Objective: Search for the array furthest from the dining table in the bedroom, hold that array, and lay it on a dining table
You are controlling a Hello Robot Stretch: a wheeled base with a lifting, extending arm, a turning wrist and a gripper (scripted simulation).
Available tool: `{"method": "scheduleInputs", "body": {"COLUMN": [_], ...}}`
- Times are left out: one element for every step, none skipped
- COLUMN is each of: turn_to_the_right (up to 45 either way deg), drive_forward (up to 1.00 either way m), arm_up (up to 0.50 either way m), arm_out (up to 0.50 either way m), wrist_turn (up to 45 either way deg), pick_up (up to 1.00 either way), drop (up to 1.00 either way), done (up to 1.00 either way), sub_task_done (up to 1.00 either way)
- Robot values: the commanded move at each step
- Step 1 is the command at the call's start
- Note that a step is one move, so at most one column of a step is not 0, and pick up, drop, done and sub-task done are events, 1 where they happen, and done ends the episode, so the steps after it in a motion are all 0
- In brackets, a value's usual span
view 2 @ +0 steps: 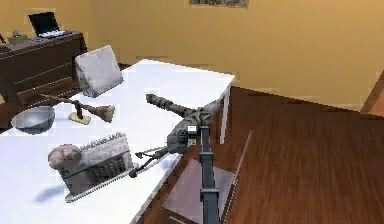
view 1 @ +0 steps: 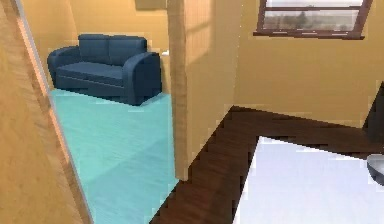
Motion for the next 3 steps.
{"method": "scheduleInputs", "body": {"turn_to_the_right": [0.0,0.0,0.0], "drive_forward": [0.00,0.00,0.00], "arm_up": [0.10,0.00,0.00], "arm_out": [0.00,-0.08,0.00], "wrist_turn": [0.0,0.0,0.0], "pick_up": [0.00,0.00,0.00], "drop": [0.00,0.00,0.00], "done": [0.00,0.00,1.00], "sub_task_done": [0.00,0.00,0.00]}}
